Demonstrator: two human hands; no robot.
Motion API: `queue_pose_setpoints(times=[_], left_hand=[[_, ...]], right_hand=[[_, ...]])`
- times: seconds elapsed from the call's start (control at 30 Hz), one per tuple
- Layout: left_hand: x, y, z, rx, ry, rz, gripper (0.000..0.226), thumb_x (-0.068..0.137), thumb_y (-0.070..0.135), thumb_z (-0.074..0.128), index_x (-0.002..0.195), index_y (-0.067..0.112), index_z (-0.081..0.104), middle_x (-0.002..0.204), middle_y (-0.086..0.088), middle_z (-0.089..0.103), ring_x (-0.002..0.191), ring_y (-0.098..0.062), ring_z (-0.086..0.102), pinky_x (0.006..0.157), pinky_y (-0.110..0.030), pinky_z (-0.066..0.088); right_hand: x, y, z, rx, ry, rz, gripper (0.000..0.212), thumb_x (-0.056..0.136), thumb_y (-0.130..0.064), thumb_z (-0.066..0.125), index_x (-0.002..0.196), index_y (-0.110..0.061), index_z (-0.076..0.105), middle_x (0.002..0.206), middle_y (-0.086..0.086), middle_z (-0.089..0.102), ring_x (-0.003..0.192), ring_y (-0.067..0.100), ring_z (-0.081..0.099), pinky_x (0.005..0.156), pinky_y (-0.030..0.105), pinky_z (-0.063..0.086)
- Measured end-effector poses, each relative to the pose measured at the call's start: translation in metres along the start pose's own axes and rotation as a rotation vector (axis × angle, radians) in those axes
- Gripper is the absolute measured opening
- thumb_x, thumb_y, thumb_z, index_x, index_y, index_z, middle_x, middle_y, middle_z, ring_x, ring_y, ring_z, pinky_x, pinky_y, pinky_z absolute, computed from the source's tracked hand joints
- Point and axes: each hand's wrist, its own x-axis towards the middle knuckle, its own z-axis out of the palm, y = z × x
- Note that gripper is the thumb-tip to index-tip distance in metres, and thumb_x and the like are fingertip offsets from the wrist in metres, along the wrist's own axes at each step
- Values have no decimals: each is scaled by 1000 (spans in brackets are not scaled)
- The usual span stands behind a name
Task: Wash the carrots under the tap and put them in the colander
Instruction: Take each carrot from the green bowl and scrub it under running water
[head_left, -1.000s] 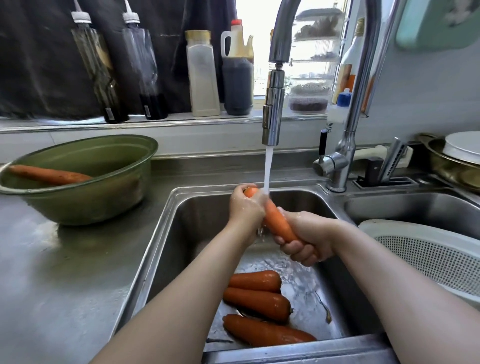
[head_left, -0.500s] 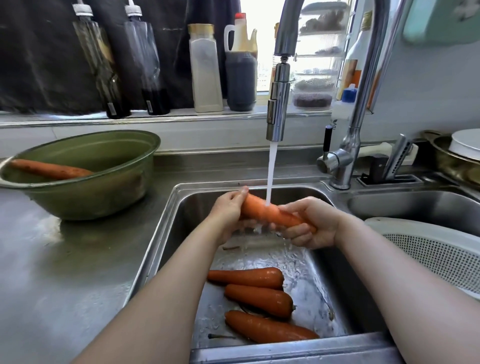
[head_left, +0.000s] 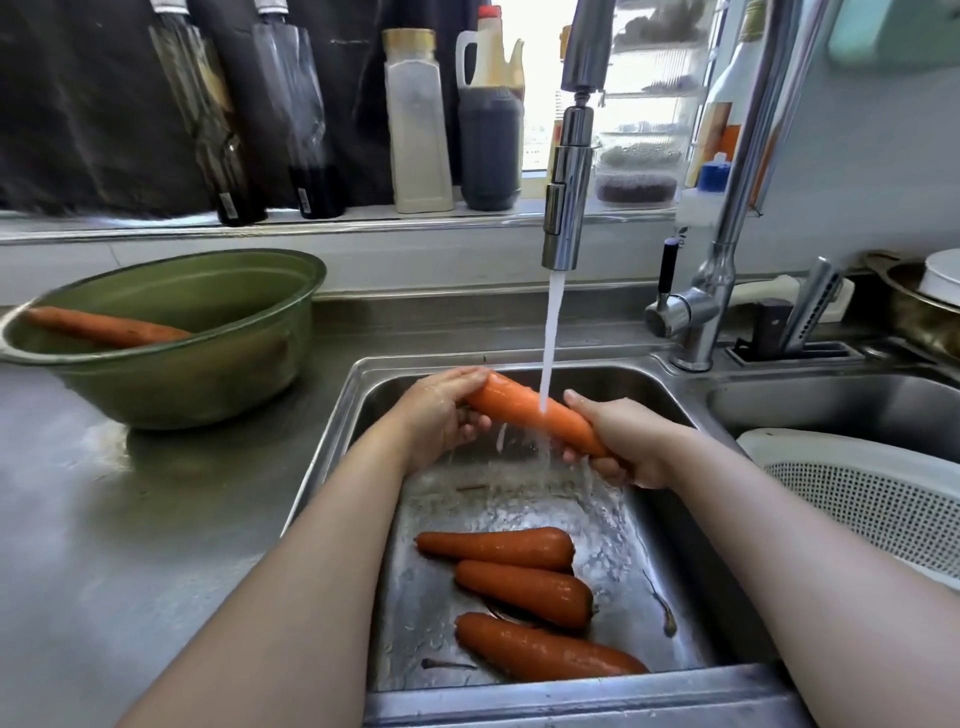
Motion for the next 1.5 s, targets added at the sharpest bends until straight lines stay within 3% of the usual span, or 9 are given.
queue_pose_setpoints(times=[0.13, 0.33, 0.57, 0.7, 0.77, 0.87, 1.1, 1.3, 1.5], left_hand=[[-1, -11, 13, 369, 80, 83, 24, 103, 25, 62, 126, 26, 58, 107, -7, 59, 69, -14, 58, 59, -23, 48], [-4, -17, 37, 490, 279, 339, 13, 105, 33, 57, 109, 21, 61, 95, 6, 57, 84, -13, 55, 65, -26, 44], [-8, -18, 34, 590, -97, 127, 39, 100, 22, 65, 134, 28, 47, 116, -6, 56, 85, -14, 62, 59, -15, 50], [-2, -20, 45, 622, 111, 286, 12, 105, 23, 54, 116, 18, 55, 101, -3, 59, 76, -13, 57, 51, -13, 44], [4, -20, 44, 672, 226, 347, 20, 108, 31, 47, 106, 16, 61, 93, 0, 60, 78, -16, 56, 57, -21, 44], [8, -18, 36, 602, 237, 216, 31, 109, 42, 43, 102, 21, 64, 91, 0, 60, 84, -21, 59, 70, -34, 51], [14, -19, -2, 226, 256, -190, 19, 102, 30, 57, 108, 12, 56, 79, -13, 53, 48, -16, 44, 39, -18, 31], [21, -34, -33, 595, 401, -259, 71, 92, 71, 56, 127, 8, 56, 103, -17, 66, 67, -22, 60, 49, -23, 37], [23, -52, -29, 641, 217, -458, 27, 101, 34, 50, 109, 9, 54, 81, -17, 58, 55, -21, 52, 46, -22, 37]], right_hand=[[-6, -1, 1, -129, -20, -71, 63, 111, -52, 32, 78, -7, 61, 44, -3, 53, 34, 11, 33, 43, 24, 25], [-7, 6, 2, -50, -291, -94, 43, 107, -48, 45, 119, -11, 63, 78, 6, 62, 59, 18, 55, 52, 32, 54], [-7, 18, -17, -71, -287, 10, 39, 107, -40, 52, 121, -5, 60, 86, 11, 65, 62, 19, 58, 59, 34, 51], [-6, 16, -18, -52, -288, -11, 42, 108, -42, 46, 125, -6, 59, 79, 6, 63, 58, 15, 55, 52, 26, 45], [-6, 12, -17, -29, -339, -4, 46, 108, -44, 44, 126, -4, 58, 80, 5, 63, 58, 14, 54, 52, 25, 44], [-5, 8, -15, 90, -382, 18, 52, 111, -45, 34, 124, 0, 57, 85, 8, 66, 57, 14, 53, 49, 22, 42], [0, 0, -3, 367, -496, 0, 48, 96, -9, 47, 141, 7, 49, 119, 23, 66, 76, 17, 63, 52, 20, 52], [13, 5, 9, 132, -179, 7, 36, 109, -34, 47, 118, -4, 64, 102, 14, 78, 49, 13, 54, 39, 19, 37], [26, 24, 12, -252, -42, 34, 36, 109, -37, 47, 111, -9, 70, 77, 4, 67, 45, 10, 41, 40, 20, 27]])
